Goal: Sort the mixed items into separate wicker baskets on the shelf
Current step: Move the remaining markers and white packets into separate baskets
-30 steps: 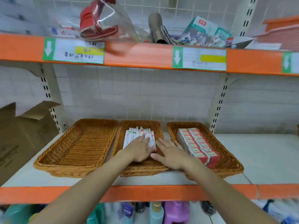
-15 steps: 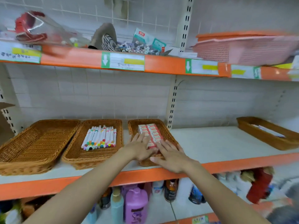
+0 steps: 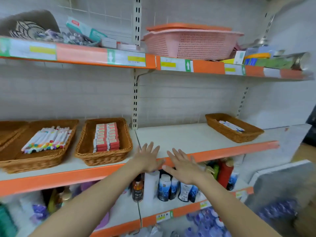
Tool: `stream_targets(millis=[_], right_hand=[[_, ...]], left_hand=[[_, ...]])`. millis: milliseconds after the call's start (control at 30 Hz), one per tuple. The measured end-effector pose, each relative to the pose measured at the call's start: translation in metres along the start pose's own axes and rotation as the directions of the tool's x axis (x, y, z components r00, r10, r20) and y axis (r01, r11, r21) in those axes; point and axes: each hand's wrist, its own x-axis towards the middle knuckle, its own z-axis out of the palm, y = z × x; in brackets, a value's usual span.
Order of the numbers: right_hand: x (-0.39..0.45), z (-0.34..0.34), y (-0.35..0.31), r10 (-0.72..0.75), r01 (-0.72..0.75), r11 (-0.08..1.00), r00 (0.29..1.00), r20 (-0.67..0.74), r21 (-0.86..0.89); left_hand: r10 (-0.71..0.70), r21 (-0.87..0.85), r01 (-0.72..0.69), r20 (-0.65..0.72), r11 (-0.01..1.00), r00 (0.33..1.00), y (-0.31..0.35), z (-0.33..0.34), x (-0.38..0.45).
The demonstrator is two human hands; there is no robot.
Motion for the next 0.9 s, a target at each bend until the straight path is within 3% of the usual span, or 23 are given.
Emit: stream_targets(millis=[200,467,900], right_hand=[[0.015,0.001,0.054,0.064,-0.063,0.998,0.998,-0.006,0.022],[0.056,-0.034,0.144,0.140,-0.140,0.990,0.989,-0.036,0.009],[0.083,-0.054,0.265,0.258,-0.256,0.965,0.965,-0.037,0.059]], left_hand=[[0.018,0.030,-0.020,0.042,0.999,0.999,0.036,-0.003,0.046],[0.124,-0.021,-0.125,-0.044,0.992,0.991,0.092,-0.023,0.142],[0.247,0.004,-0.247,0.009,0.969,0.969,0.189,-0.027,0.245]])
